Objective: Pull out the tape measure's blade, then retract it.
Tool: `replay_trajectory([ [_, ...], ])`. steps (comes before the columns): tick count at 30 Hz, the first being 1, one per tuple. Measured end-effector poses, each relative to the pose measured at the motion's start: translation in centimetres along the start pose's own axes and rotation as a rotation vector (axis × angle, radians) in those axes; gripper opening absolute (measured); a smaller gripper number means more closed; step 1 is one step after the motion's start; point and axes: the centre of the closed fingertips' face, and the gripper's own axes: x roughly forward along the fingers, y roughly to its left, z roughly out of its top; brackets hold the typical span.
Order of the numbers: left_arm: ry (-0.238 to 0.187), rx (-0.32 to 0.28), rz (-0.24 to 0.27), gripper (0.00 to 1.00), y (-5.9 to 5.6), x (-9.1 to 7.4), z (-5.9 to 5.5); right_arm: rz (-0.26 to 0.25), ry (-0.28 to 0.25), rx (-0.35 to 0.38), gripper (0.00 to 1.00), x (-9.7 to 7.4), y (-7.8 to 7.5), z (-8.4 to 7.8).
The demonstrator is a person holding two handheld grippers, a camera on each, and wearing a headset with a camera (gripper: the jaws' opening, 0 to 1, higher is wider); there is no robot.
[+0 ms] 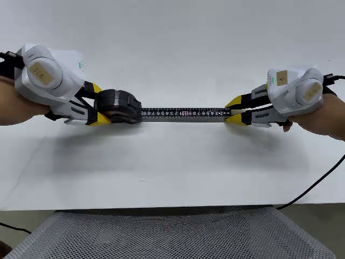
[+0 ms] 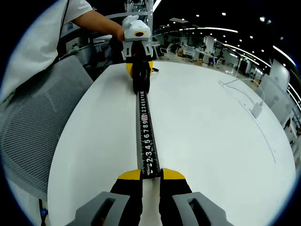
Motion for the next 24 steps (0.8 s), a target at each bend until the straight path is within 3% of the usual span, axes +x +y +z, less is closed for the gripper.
replay_trajectory([
  [24,0.003,0.002,-0.002,0.26,0.0,0.0,0.1,-0.005,0.054,-0.004,0.08,-2.2,-0.3,-2.2],
])
